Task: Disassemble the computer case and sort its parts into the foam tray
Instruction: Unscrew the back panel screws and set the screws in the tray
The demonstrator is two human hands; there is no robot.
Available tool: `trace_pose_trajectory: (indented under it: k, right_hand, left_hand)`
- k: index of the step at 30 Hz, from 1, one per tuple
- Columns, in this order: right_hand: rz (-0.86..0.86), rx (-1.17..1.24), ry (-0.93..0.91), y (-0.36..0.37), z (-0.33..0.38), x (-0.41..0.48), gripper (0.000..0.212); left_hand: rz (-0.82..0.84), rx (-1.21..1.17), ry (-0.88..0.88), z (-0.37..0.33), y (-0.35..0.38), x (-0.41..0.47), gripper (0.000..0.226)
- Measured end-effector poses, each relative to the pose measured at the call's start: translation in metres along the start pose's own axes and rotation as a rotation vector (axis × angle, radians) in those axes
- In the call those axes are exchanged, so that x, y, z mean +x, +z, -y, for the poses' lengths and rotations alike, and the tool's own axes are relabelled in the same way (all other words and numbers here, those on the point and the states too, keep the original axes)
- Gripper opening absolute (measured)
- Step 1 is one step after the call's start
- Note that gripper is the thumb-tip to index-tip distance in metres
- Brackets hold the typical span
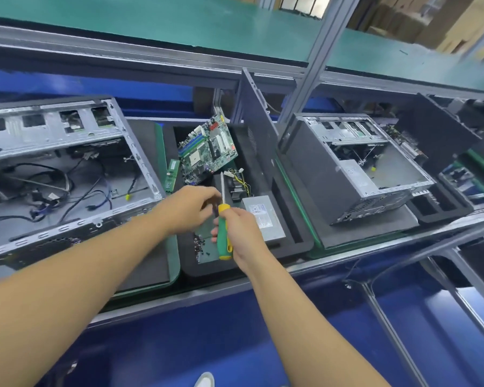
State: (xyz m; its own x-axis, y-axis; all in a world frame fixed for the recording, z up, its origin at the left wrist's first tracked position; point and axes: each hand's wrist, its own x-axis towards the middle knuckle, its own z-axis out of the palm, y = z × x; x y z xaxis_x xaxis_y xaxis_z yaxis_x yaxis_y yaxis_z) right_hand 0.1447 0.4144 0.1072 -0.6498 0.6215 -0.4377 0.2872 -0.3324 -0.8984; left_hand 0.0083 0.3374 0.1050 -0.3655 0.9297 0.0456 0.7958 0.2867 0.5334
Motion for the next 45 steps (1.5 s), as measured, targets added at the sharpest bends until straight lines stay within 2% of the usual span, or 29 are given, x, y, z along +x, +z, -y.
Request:
trace_pose_trajectory:
  k: [2,4,6,8,10,11,13,17,19,21,25,31,42,45]
  right_hand:
    - [0.003,0.044,-0.032,0.019,0.000,-0.012,0.013]
    - [0.029,0.082,-0.063,0.039,-0.002,-0.025,0.011]
    - [0.072,0.099,-0.101,0.060,-0.006,-0.041,0.011]
    - [0.130,0.112,-0.131,0.081,-0.014,-0.058,0.014]
    - [0.161,0.100,-0.129,0.102,-0.025,-0.073,0.017]
    - [0.162,0.084,-0.117,0.112,-0.031,-0.080,0.020]
    - [0.167,0.075,-0.088,0.131,-0.045,-0.094,0.020]
    - [0.194,0.095,-0.023,0.156,-0.079,-0.119,0.016]
    - [0.192,0.067,0.002,0.162,-0.096,-0.126,0.018]
    - [0.198,0.032,0.035,0.167,-0.114,-0.130,0.018]
    - [0.233,-0.104,0.113,0.182,-0.144,-0.133,0.018]
    - [0.251,-0.184,0.115,0.212,-0.165,-0.127,0.028]
    - [0.258,-0.106,0.124,0.228,-0.171,-0.113,0.030]
    - [0.272,-0.050,0.158,0.227,-0.168,-0.107,0.024]
  left_hand:
    - [0.023,0.066,0.064,0.007,-0.025,-0.015,0.037]
    - [0.005,0.166,0.031,0.021,-0.050,-0.036,0.040]
    - [0.024,0.260,-0.083,0.043,-0.072,-0.064,0.049]
    - [0.134,0.349,-0.216,0.072,-0.089,-0.097,0.077]
    - [0.263,0.267,-0.326,0.102,-0.100,-0.133,0.101]
    - [0.317,0.184,-0.381,0.116,-0.102,-0.151,0.105]
    - [0.352,0.103,-0.457,0.134,-0.104,-0.180,0.101]
    - [0.219,0.159,-0.430,0.151,-0.103,-0.202,0.062]
    - [0.243,0.183,-0.429,0.156,-0.108,-0.206,0.058]
    - [0.274,0.242,-0.451,0.160,-0.110,-0.211,0.063]
    - [0.203,0.330,-0.445,0.164,-0.105,-0.216,0.032]
    - [0.180,0.251,-0.492,0.166,-0.103,-0.214,0.030]
    - [0.154,0.150,-0.539,0.164,-0.102,-0.214,0.022]
    - [0.161,0.141,-0.545,0.164,-0.103,-0.214,0.020]
